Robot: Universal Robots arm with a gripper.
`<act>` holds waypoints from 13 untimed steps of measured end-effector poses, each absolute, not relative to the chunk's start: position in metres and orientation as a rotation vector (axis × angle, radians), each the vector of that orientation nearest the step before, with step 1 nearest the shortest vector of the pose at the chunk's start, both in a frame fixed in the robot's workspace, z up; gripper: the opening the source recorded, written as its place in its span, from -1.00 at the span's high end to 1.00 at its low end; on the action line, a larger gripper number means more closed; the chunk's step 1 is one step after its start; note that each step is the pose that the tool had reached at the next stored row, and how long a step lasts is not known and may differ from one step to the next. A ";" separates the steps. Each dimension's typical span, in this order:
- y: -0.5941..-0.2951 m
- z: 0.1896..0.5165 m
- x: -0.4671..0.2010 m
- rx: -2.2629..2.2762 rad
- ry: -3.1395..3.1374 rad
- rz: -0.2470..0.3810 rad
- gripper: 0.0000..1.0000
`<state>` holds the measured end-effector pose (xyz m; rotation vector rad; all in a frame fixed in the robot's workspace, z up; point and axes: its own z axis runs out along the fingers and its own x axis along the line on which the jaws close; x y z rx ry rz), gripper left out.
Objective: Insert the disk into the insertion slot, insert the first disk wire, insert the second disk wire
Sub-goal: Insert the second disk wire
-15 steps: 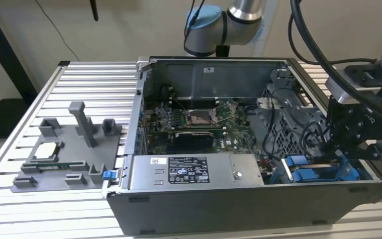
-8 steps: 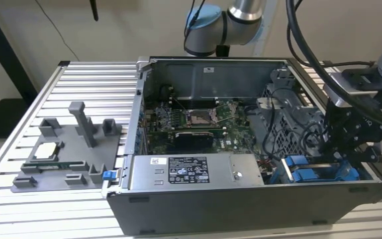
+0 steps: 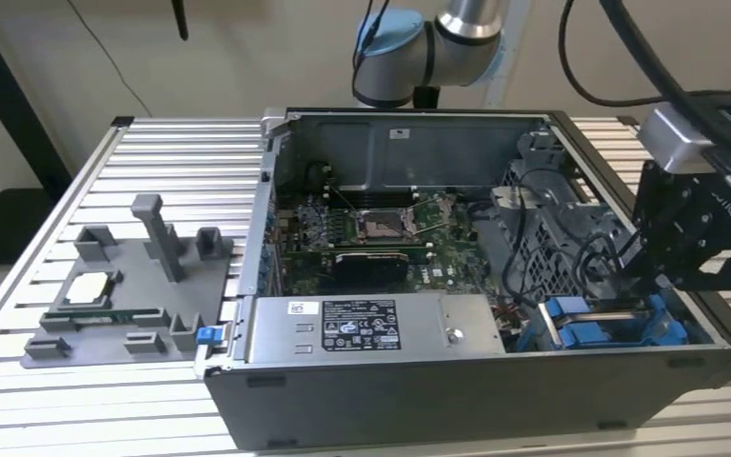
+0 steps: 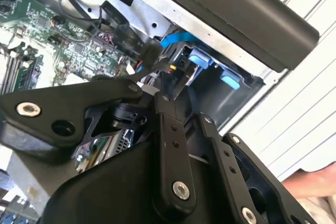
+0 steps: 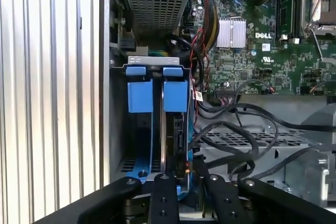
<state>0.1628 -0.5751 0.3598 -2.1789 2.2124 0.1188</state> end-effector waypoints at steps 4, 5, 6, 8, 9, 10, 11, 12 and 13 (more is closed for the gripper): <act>-0.575 0.378 0.163 -2.178 2.214 0.119 -1.00; -0.575 0.382 0.163 -2.177 2.214 0.119 -1.00; -0.575 0.387 0.162 -2.177 2.215 0.119 -1.00; -0.575 0.394 0.162 -2.175 2.215 0.118 -1.00; -0.575 0.396 0.162 -2.175 2.215 0.118 -1.00; -0.575 0.396 0.162 -2.175 2.215 0.118 -1.00; -0.575 0.396 0.162 -2.175 2.215 0.118 -1.00; -0.575 0.396 0.163 -2.175 2.215 0.118 -1.00; -0.575 0.396 0.163 -2.174 2.215 0.118 -1.00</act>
